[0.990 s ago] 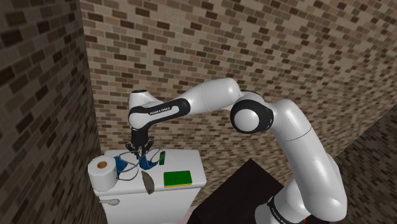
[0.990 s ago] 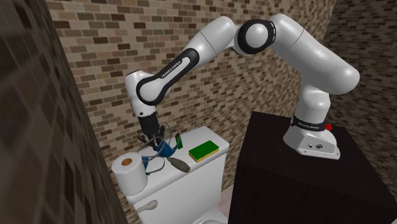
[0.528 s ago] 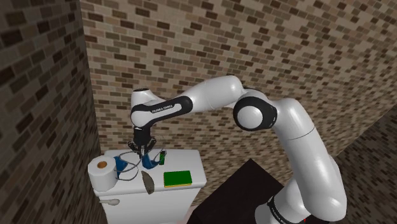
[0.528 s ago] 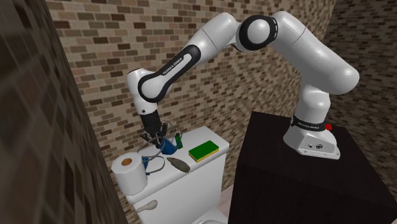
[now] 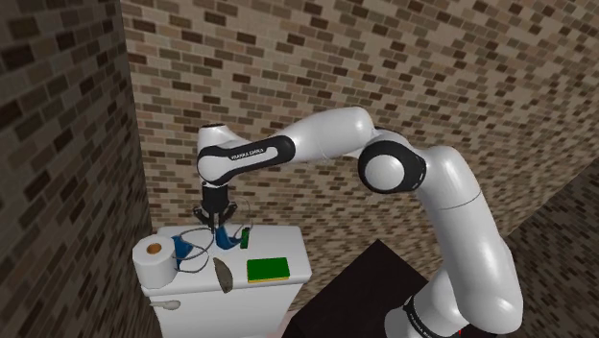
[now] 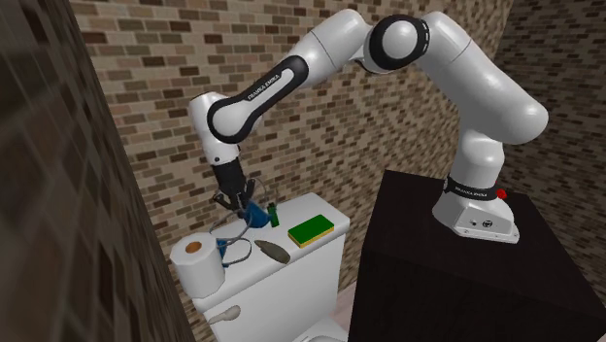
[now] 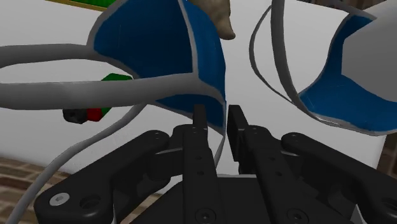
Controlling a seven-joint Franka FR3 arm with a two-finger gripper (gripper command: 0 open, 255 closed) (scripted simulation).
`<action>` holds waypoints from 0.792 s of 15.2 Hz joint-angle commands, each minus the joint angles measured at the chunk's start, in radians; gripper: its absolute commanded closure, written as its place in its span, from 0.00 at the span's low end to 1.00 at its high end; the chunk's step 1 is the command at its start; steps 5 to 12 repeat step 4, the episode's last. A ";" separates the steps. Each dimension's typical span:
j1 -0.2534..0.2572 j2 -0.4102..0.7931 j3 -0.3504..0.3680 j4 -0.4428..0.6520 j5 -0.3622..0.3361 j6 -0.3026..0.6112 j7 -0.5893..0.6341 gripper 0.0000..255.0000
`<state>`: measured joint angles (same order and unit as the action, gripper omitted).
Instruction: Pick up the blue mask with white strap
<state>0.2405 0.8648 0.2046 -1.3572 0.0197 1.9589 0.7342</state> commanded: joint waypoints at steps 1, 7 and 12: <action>-0.007 -0.038 -0.002 -0.004 0.000 -0.008 0.002 1.00; -0.008 -0.047 -0.001 -0.004 0.000 -0.018 0.003 1.00; -0.008 -0.047 -0.001 -0.004 0.000 -0.018 0.003 1.00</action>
